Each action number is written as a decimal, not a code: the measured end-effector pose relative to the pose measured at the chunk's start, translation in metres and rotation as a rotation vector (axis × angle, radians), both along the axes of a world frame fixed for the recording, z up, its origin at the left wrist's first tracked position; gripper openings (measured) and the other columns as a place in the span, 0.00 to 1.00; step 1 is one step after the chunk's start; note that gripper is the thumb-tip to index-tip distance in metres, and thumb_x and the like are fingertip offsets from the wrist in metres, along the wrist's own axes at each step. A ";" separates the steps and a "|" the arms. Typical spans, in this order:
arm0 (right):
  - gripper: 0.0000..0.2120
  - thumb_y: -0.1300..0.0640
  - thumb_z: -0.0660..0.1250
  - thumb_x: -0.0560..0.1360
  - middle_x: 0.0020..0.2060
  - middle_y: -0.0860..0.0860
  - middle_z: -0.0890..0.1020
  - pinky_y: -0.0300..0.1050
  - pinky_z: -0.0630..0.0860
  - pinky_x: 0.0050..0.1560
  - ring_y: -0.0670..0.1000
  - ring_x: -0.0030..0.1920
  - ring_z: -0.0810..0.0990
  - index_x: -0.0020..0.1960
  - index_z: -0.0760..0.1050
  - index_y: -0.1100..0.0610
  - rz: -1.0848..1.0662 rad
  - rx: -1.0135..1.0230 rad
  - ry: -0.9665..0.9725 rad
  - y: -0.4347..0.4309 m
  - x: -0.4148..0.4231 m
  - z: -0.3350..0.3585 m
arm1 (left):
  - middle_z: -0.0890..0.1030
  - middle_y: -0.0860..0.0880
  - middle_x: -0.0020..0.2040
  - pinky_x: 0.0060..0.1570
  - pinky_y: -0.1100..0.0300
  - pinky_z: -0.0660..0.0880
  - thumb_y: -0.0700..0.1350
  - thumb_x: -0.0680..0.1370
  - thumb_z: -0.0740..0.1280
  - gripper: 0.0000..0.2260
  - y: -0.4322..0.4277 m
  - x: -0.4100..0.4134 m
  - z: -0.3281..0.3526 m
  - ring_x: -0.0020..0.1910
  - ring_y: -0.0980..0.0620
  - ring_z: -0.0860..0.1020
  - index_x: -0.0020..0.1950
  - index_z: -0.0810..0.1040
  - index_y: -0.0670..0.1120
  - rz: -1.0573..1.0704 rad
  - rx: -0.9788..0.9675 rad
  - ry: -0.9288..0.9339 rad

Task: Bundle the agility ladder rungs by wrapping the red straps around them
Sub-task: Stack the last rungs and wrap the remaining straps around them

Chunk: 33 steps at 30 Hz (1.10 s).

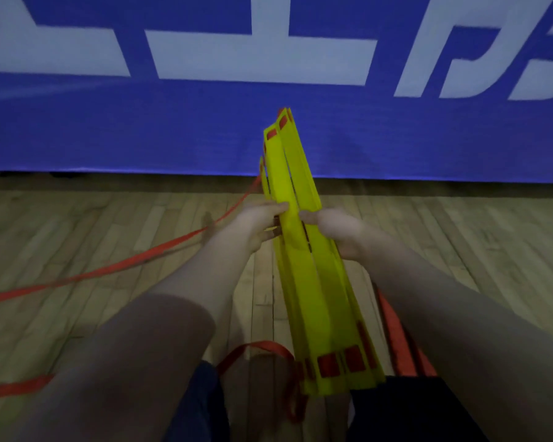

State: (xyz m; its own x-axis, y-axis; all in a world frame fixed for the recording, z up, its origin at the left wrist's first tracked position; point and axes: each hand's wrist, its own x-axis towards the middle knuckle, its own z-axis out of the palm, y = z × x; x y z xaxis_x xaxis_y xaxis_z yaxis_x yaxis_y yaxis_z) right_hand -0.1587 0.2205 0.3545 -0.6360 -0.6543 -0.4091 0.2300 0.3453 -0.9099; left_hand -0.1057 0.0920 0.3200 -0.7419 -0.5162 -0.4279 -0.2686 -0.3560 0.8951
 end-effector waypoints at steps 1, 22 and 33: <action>0.10 0.62 0.59 0.82 0.52 0.64 0.80 0.62 0.78 0.51 0.61 0.44 0.80 0.60 0.75 0.64 -0.015 -0.002 0.054 0.003 0.005 0.002 | 0.78 0.48 0.40 0.26 0.67 0.75 0.40 0.78 0.66 0.04 0.004 0.003 0.006 0.29 0.58 0.78 0.49 0.72 0.46 0.014 -0.030 -0.001; 0.07 0.52 0.67 0.78 0.27 0.48 0.72 0.41 0.67 0.28 0.47 0.26 0.70 0.43 0.74 0.53 -0.104 -0.119 0.291 0.048 -0.003 0.012 | 0.81 0.48 0.42 0.51 0.48 0.78 0.52 0.74 0.68 0.10 0.052 -0.005 0.060 0.45 0.47 0.79 0.46 0.79 0.47 0.270 -0.563 0.239; 0.09 0.50 0.65 0.79 0.27 0.47 0.71 0.41 0.65 0.29 0.46 0.28 0.69 0.43 0.75 0.52 0.000 -0.146 0.332 0.060 -0.006 0.011 | 0.77 0.48 0.36 0.32 0.64 0.69 0.52 0.74 0.72 0.11 0.045 -0.014 0.053 0.31 0.55 0.73 0.45 0.77 0.45 0.177 -0.201 0.171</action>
